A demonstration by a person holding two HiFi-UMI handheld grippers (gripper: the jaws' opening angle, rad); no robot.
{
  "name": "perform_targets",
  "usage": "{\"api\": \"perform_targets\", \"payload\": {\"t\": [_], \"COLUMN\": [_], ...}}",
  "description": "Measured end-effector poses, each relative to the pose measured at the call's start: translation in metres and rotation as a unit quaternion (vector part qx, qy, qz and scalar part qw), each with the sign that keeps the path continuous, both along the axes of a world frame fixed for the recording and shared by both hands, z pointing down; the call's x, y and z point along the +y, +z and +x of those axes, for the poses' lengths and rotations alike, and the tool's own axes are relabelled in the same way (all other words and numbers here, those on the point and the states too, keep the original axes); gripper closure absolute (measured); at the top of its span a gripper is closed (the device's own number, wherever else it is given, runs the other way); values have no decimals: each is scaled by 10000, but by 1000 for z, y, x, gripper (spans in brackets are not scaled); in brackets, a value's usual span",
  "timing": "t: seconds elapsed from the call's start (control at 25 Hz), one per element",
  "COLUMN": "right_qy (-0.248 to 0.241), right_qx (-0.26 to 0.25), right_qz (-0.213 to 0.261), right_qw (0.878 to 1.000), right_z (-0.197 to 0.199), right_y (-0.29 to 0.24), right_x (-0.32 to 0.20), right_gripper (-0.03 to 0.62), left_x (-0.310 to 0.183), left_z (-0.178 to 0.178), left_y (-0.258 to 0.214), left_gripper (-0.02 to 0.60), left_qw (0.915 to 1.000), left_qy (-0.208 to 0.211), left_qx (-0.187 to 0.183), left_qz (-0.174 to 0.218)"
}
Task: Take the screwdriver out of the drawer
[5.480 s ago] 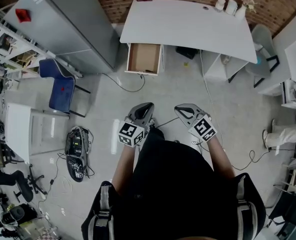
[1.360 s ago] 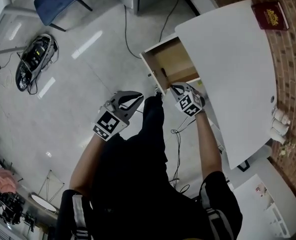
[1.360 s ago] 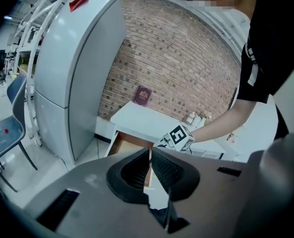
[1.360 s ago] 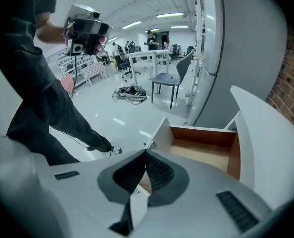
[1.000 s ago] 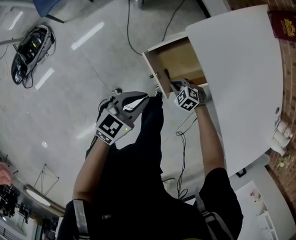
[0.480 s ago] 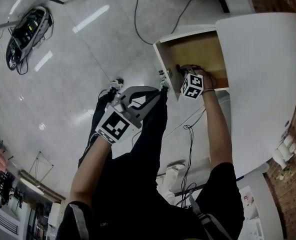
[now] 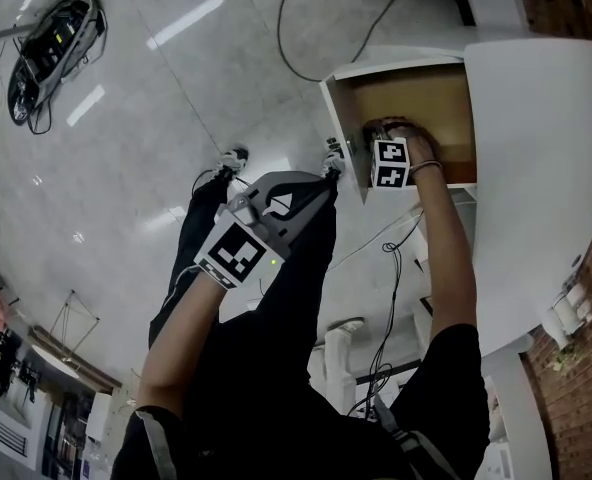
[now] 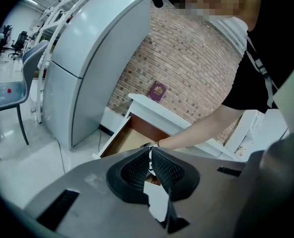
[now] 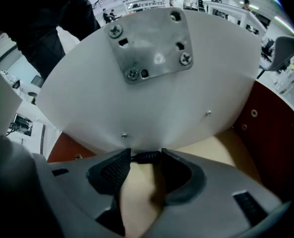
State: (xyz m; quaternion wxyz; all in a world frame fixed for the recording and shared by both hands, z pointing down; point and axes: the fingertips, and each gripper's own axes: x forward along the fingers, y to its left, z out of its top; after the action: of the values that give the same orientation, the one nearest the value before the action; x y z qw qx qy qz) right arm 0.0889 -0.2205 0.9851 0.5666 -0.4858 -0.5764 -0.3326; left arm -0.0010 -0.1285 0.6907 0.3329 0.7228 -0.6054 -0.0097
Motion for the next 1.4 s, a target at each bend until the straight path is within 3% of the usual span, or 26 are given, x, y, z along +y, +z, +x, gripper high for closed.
{"api": "perform_targets", "payload": {"t": [0.36,0.52,1.04,1.4], "right_qy": [-334,-89,610,990], "right_qx": [673,818,715,823], "right_qz": [-64,-142,-124,-103], "right_qw": [9972,9965,9955,9916], "right_z": [3,5,0,18], "right_y": [9,10,0,-42], "right_x": [-2,-1,-4,-1], "right_gripper": [332,376,407,457], "left_x": [8,8,4,11], "left_z": [-1,-2,6,9], "left_y": [10,13,-1,-19], "left_gripper": [557,557,557,557], "left_qw": [10000,9998,9998,9990], "left_qy": [-64,-111,130,411], "left_qx": [10,64,167,104], "left_qz": [-64,-135,6,107]}}
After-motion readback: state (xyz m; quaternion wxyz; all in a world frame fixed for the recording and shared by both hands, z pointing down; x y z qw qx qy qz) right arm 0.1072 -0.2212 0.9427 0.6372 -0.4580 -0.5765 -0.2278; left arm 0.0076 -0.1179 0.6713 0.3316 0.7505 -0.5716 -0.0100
